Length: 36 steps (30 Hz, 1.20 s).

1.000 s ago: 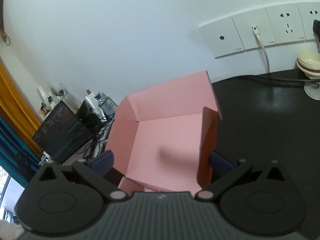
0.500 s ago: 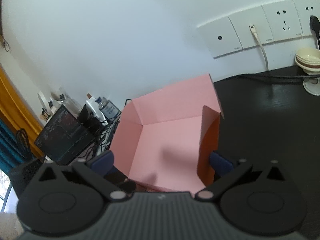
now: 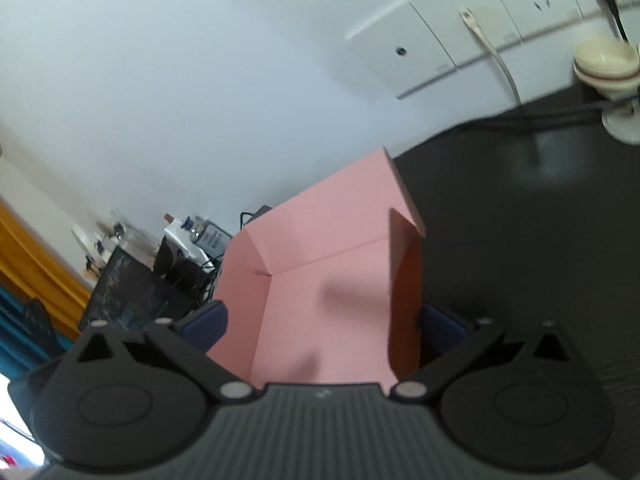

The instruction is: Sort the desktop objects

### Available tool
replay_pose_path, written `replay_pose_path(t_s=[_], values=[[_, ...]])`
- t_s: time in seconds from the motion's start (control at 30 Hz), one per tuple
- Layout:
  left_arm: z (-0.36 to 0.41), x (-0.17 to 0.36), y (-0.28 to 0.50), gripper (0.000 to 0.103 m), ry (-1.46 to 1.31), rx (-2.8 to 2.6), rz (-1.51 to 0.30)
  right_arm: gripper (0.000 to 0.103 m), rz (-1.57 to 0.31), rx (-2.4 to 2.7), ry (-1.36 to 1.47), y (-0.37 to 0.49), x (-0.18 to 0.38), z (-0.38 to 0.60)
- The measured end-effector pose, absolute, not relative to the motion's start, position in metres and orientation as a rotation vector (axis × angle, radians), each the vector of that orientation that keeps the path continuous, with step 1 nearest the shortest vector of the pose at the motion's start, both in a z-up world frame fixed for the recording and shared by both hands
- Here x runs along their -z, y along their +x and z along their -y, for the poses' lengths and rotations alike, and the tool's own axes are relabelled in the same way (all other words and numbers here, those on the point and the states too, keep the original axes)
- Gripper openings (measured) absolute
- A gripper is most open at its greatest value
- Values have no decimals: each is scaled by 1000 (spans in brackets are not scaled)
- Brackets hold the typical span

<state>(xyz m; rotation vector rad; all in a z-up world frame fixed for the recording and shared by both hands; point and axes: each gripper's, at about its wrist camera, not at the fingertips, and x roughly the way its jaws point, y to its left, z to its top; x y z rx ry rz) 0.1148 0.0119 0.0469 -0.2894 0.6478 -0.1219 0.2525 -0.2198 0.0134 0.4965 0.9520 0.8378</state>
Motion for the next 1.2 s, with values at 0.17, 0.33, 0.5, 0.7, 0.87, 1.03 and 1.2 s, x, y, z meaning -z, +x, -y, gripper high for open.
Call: replay_pose_path(t_s=[0.17, 0.33, 0.5, 0.7, 0.87, 1.03, 1.2], values=[[-13, -51, 106, 103, -307, 138, -637, 102, -952, -838, 546, 252, -15, 223], [-12, -53, 93, 103, -309, 167, -639, 102, -930, -870, 554, 241, -25, 231], [-7, -53, 76, 103, -266, 205, -652, 102, -896, -897, 513, 223, -35, 235], [2, -48, 53, 103, -193, 245, -669, 102, -875, -921, 475, 198, -42, 240], [8, -48, 41, 103, -159, 256, -660, 102, -848, -908, 425, 176, -43, 241], [11, -51, 34, 103, -130, 264, -648, 102, -853, -867, 425, 162, -43, 243], [13, -52, 29, 103, -109, 278, -641, 102, -842, -853, 376, 143, -46, 247]])
